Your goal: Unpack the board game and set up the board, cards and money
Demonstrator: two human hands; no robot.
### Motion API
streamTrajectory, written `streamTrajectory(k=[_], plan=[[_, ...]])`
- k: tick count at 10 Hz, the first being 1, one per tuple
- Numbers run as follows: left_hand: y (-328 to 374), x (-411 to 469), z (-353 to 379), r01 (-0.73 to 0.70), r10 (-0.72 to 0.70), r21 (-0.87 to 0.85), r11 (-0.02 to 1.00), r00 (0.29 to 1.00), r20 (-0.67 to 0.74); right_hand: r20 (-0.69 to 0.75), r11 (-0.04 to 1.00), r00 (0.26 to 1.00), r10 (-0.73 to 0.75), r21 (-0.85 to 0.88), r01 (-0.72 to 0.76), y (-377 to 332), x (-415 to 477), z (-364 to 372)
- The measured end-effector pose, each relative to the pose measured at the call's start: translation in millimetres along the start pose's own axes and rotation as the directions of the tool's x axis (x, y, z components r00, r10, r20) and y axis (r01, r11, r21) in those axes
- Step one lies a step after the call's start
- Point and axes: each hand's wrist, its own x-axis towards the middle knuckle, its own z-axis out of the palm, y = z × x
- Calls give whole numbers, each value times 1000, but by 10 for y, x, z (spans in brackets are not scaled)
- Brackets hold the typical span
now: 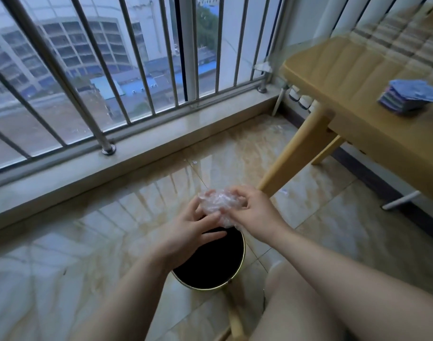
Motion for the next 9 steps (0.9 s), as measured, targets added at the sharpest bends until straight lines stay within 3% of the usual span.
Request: streamTrajectory(k=[1, 2, 3, 5, 7, 9], plan=[[-140, 62, -115, -24, 61, 212, 977, 984, -167, 55, 1000, 998, 26, -17, -25, 165, -17, 141], [-437, 206, -312, 75, 183, 634, 769, 925, -332, 261, 977, 955, 143, -193, -93, 357, -13, 150], [-780, 365, -534, 241, 280, 899, 366, 893, -353, 244, 939, 935, 258, -289, -184, 555, 35, 71], [-1184, 614, -611, 364, 218, 918, 159, 894, -393, 191, 887, 925, 328, -400, -232, 782, 168, -6], [-1421, 720, -667, 433, -130, 896, 96, 898, -420, 224, 892, 923, 314, -402, -206, 796, 250, -44], [-1339, 701, -690, 401, -260, 915, 41, 889, -377, 217, 900, 918, 332, -364, -240, 687, 287, -120]])
